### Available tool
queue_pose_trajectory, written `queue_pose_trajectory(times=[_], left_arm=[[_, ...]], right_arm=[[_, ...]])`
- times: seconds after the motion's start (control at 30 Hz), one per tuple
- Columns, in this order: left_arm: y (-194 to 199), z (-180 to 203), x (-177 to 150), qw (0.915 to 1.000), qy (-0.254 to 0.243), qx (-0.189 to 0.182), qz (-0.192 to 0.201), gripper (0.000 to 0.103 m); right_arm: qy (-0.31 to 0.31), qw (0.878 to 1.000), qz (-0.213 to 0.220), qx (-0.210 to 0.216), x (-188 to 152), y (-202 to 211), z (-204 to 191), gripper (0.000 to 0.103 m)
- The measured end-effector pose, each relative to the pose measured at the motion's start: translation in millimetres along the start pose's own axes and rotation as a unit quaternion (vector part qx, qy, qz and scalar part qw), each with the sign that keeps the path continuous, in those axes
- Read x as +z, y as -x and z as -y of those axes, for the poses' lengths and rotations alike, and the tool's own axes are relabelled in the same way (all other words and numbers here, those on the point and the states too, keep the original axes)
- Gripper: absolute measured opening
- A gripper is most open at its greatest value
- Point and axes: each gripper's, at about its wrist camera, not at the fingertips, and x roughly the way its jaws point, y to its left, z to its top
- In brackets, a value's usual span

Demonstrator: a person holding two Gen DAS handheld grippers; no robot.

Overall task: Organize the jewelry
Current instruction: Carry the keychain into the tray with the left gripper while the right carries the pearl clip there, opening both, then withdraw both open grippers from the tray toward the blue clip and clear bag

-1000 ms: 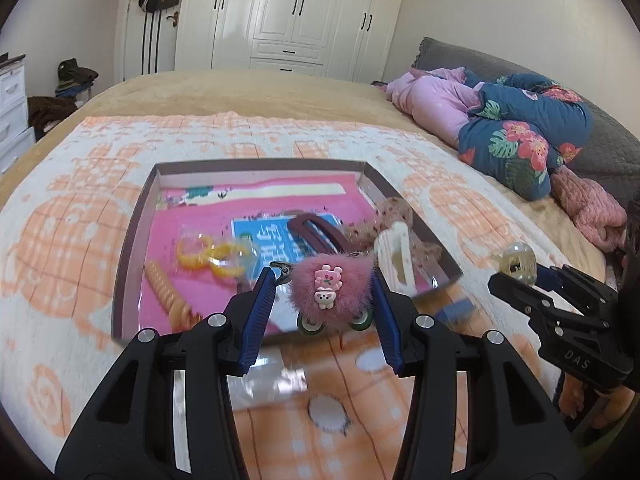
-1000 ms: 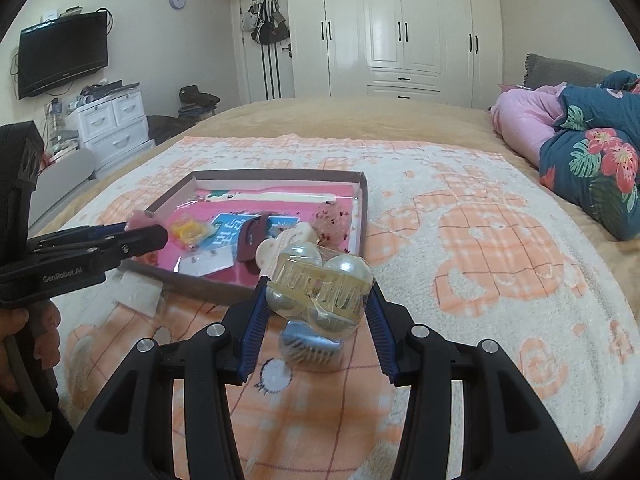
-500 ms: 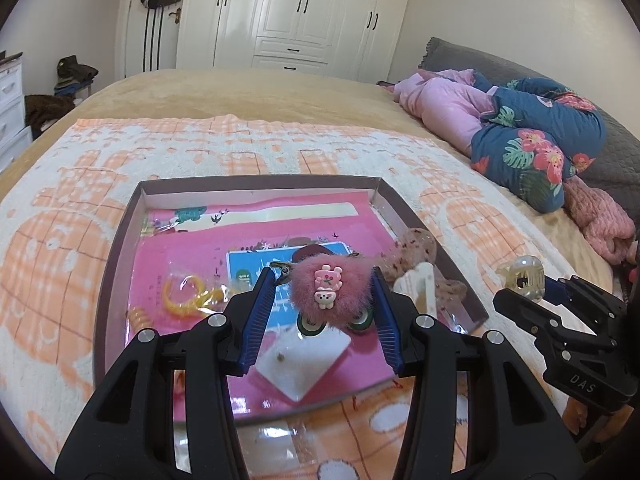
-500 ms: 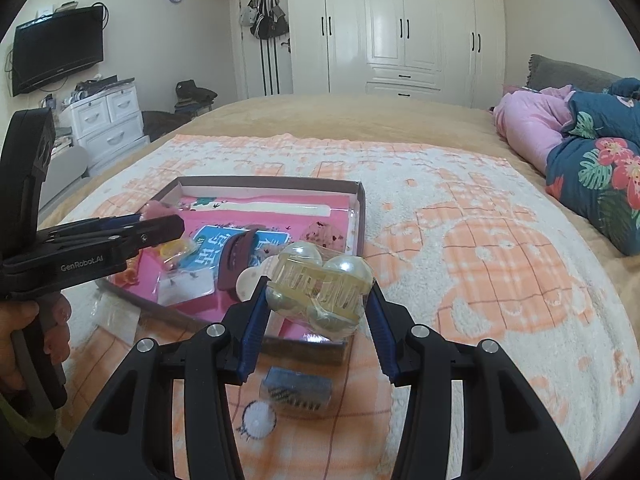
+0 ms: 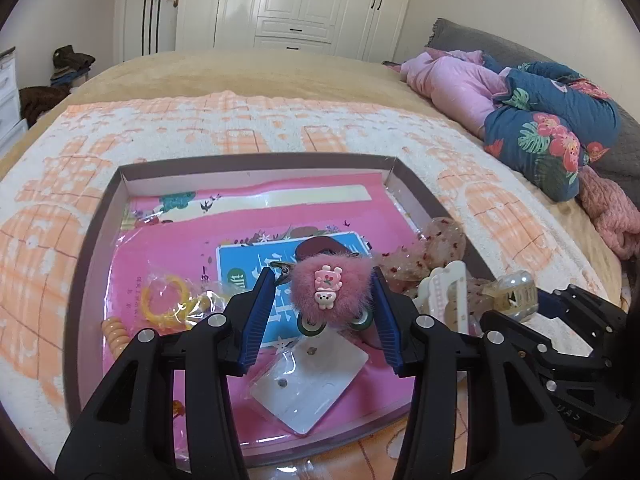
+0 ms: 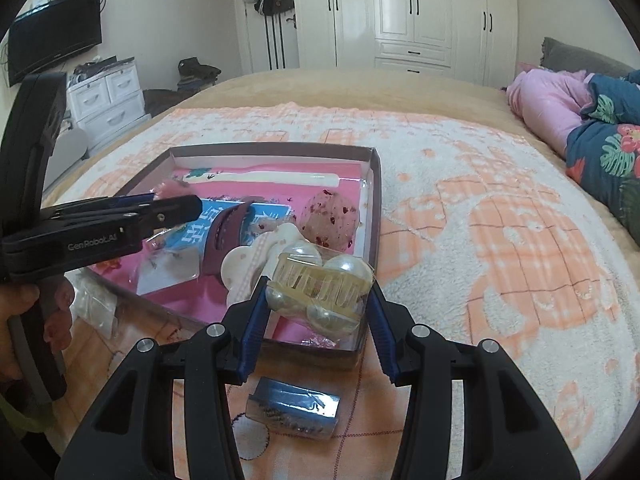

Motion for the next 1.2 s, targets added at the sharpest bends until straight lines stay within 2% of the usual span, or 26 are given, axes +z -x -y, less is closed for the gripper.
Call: queue_pose_trajectory(times=[0.13, 0.37, 0.47, 0.6, 0.7, 0.77, 0.83, 1.2], left_arm=[[-3, -1, -3, 1.0, 0.002, 0.002, -0.005, 0.039], [1, 2, -4, 1.0, 0.0, 0.005, -0.001, 0.039], [5, 3, -4, 1.0, -0.001, 0.007, 0.003, 0.047], [14, 5, -6, 0.9999, -0.001, 0.009, 0.013, 0.058], [23, 6, -9, 0.9997, -0.001, 0.011, 0.022, 0.061], [30, 6, -12, 0.9995, -0.001, 0.013, 0.029, 0.062], [38, 5, -14, 0.9993, 0.0, 0.016, 0.035, 0.071], [82, -5, -37, 0.9977, 0.005, 0.033, 0.06, 0.082]], right_arm=[[-0.001, 1.0, 0.0, 0.006, -1, 1, 0, 0.046], [-0.007, 1.0, 0.021, 0.009, -2, 17, 1, 0.061], [-0.012, 0.999, 0.033, 0.006, -5, 28, 1, 0.07], [-0.015, 0.999, 0.044, 0.004, -10, 41, 1, 0.076], [-0.017, 0.998, 0.054, 0.0, -16, 52, 0, 0.084], [-0.02, 0.998, 0.054, 0.0, -20, 56, 1, 0.086], [-0.025, 0.998, 0.052, 0.0, -23, 59, 2, 0.087], [-0.03, 0.999, 0.028, -0.002, -45, 63, 4, 0.09]])
